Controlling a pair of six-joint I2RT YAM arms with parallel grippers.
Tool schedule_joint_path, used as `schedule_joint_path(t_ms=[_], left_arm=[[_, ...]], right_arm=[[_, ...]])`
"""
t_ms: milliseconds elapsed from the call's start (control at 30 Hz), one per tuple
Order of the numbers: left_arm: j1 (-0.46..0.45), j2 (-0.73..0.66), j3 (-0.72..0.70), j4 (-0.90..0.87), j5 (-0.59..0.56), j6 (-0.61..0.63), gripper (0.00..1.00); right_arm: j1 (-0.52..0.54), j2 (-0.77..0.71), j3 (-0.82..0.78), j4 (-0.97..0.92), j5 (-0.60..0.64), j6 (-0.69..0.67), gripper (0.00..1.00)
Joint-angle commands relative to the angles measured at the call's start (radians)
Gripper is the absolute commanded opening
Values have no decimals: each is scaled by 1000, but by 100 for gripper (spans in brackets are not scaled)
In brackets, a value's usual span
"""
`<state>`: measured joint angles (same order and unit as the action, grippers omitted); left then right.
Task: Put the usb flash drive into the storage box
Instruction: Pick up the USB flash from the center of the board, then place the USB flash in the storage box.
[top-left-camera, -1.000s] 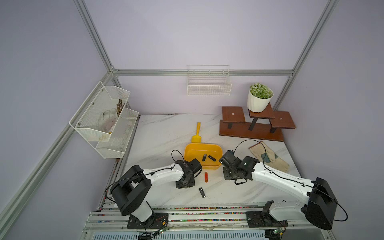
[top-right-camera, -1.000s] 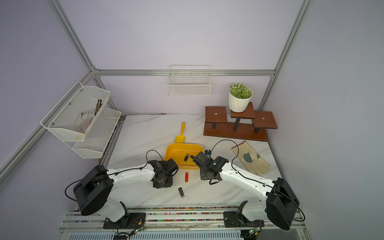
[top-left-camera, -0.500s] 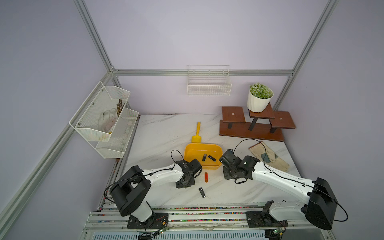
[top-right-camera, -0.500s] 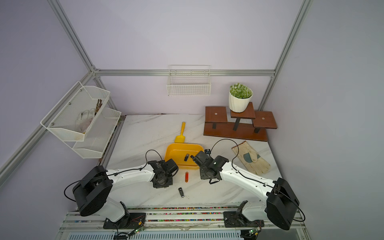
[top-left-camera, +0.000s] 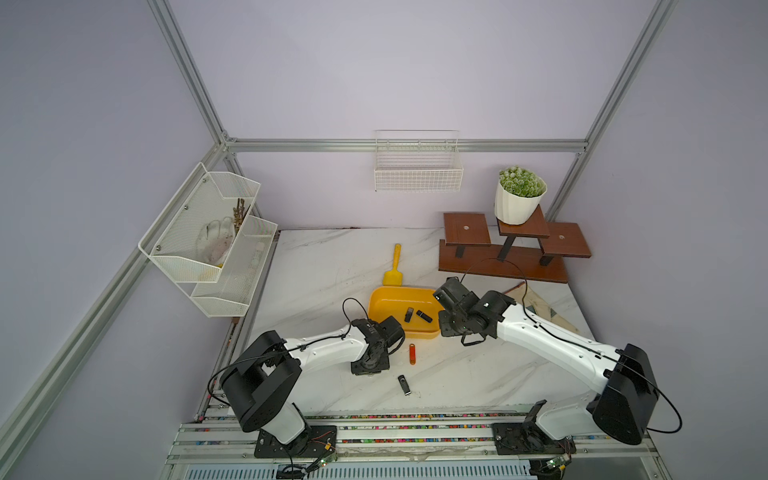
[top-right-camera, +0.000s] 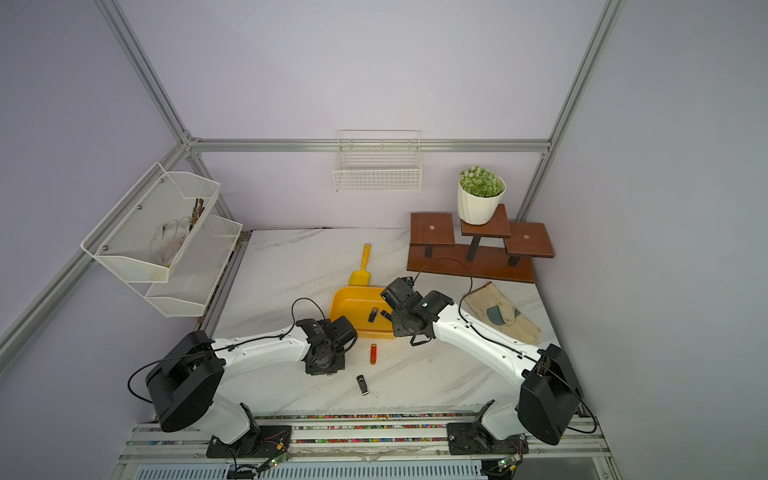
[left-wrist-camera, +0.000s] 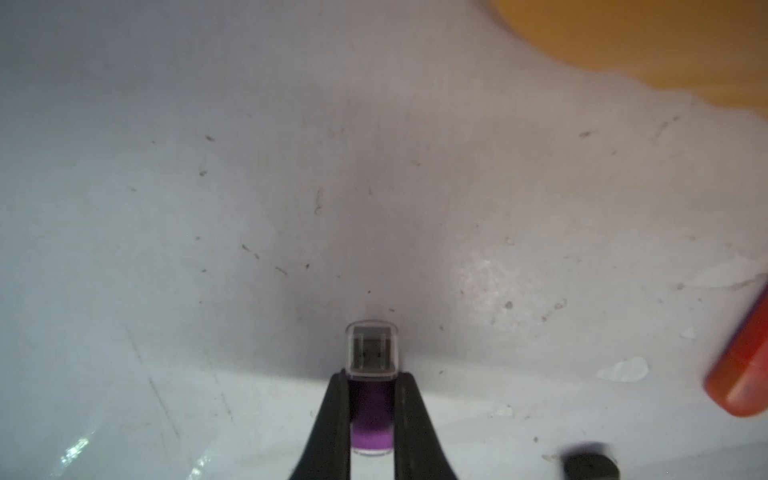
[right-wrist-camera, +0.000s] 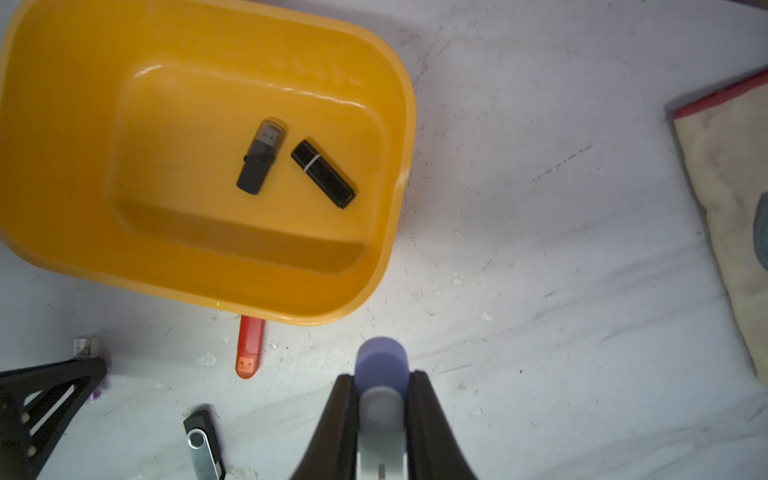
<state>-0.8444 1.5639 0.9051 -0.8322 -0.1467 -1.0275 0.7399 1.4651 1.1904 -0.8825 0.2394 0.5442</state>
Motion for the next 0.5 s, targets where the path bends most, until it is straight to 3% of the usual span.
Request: schedule_joint_path(t_ms=[0,200,467], left_arm=[[16,-52,76,-72,-46,35,0],[61,-74,138,-126,-51,73,0],[104,-72,151,-132,-40,106,0]], right_arm=[[-21,68,61,57,-29,-79,0],[-56,257,151,124,-69,-151,0],[-65,423,289,152,-21,-287,0]])
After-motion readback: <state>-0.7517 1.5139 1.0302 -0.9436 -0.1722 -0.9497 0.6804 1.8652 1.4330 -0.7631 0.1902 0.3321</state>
